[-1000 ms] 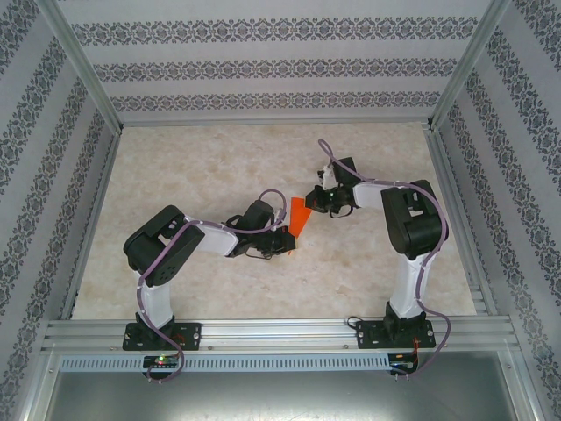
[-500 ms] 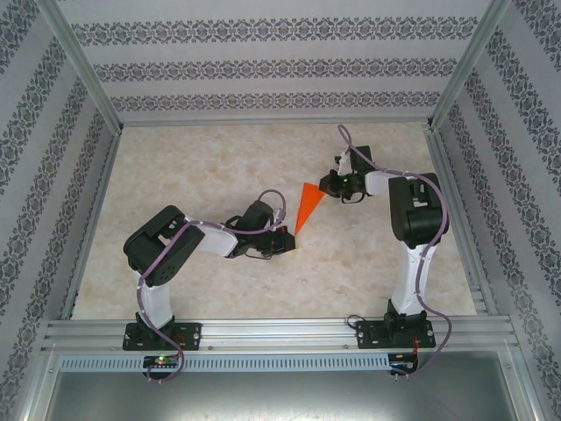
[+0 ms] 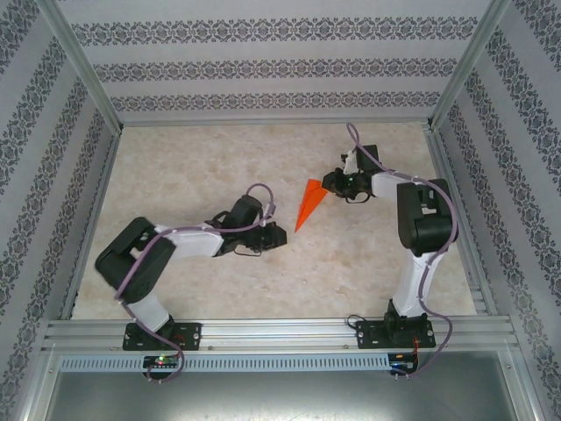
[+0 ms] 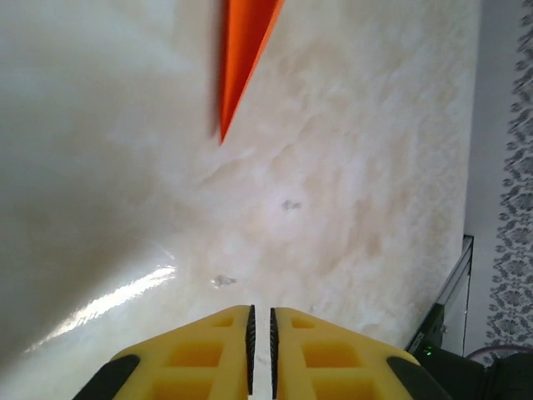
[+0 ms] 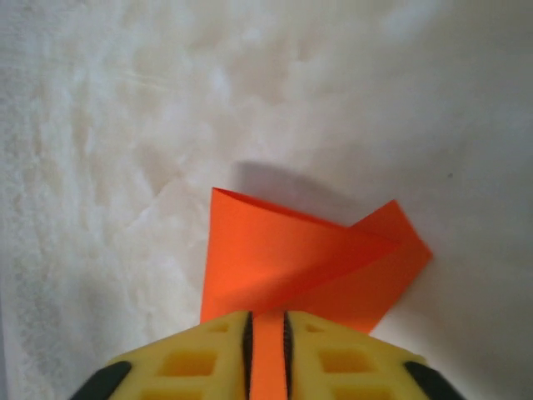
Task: Fold a paper plane with a square sheet of paper (fold left side to right side)
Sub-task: Fold the wing for the fifth time at the center of the table, then turn over the paper plane at the center of the table.
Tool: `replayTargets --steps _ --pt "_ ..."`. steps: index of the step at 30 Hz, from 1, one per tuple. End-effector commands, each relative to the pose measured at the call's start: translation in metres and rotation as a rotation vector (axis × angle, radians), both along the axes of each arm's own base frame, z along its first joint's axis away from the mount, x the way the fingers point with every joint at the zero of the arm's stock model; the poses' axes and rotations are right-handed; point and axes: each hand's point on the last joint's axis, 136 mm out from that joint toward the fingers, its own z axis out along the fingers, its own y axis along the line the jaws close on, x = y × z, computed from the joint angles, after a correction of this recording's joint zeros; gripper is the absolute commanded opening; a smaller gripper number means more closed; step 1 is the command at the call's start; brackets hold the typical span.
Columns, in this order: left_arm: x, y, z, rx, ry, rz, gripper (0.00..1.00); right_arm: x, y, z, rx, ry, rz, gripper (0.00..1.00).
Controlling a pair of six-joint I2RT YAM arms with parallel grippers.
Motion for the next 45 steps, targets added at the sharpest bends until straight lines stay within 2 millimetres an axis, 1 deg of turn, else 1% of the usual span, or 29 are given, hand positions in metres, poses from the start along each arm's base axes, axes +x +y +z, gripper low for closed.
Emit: replayTargets --steps 1,3,5,7,10,12,13,15,18,21,24,27,29,31,33,37,38,39,43,45 --pt "0.014 0.031 0.031 0.146 -0.153 0.028 0.25 -0.005 -0.013 0.053 -0.122 -0.123 -0.057 0.31" --pt "0.021 0.046 0.048 0.2 -0.224 0.069 0.32 -0.018 -0.02 0.058 -0.205 -0.105 -0.099 0.38" --pt "0.027 0.064 0.06 0.269 -0.279 0.12 0.39 -0.035 -0.024 0.054 -0.287 -0.07 -0.156 0.47" --pt "0.032 0.081 0.071 0.335 -0.33 0.178 0.44 -0.05 -0.02 0.049 -0.338 -0.048 -0.205 0.52" --pt "0.035 0.1 0.082 0.391 -0.381 0.247 0.48 -0.063 -0.007 0.043 -0.39 -0.023 -0.264 0.56" --pt "0.033 0.107 0.084 0.404 -0.399 0.265 0.49 -0.065 0.003 0.038 -0.416 0.001 -0.283 0.58" --pt "0.032 0.109 0.085 0.406 -0.402 0.268 0.5 -0.064 0.01 0.035 -0.43 0.009 -0.279 0.59" --pt "0.029 0.112 0.085 0.412 -0.407 0.271 0.5 -0.062 0.018 0.03 -0.465 0.028 -0.282 0.61" --pt "0.024 0.117 0.082 0.416 -0.403 0.276 0.51 -0.057 0.029 0.014 -0.487 0.057 -0.276 0.62" --pt "0.019 0.121 0.081 0.41 -0.403 0.288 0.51 -0.053 0.034 0.0 -0.524 0.081 -0.269 0.61" --pt "0.016 0.125 0.08 0.412 -0.403 0.293 0.52 -0.049 0.037 -0.01 -0.568 0.084 -0.263 0.61" --pt "0.014 0.128 0.079 0.418 -0.403 0.299 0.52 -0.048 0.037 -0.019 -0.581 0.101 -0.26 0.56" --pt "0.013 0.129 0.079 0.42 -0.403 0.302 0.52 -0.05 0.038 -0.021 -0.582 0.105 -0.253 0.51" --pt "0.012 0.131 0.079 0.423 -0.403 0.307 0.52 -0.053 0.037 -0.02 -0.582 0.103 -0.249 0.43" --pt "0.012 0.131 0.078 0.429 -0.402 0.306 0.53 -0.057 0.035 -0.017 -0.585 0.094 -0.244 0.31" --pt "0.013 0.133 0.079 0.441 -0.406 0.31 0.53 -0.063 0.036 0.003 -0.558 0.043 -0.214 0.02" --pt "0.013 0.134 0.08 0.444 -0.409 0.311 0.53 -0.065 0.04 0.01 -0.546 0.025 -0.201 0.0" --pt "0.013 0.134 0.081 0.446 -0.41 0.311 0.53 -0.067 0.043 0.019 -0.527 0.0 -0.182 0.0" --pt "0.013 0.139 0.086 0.465 -0.422 0.321 0.53 -0.083 0.065 0.066 -0.433 -0.129 -0.074 0.0" --pt "0.013 0.141 0.089 0.473 -0.428 0.328 0.54 -0.094 0.075 0.078 -0.355 -0.158 -0.025 0.0"
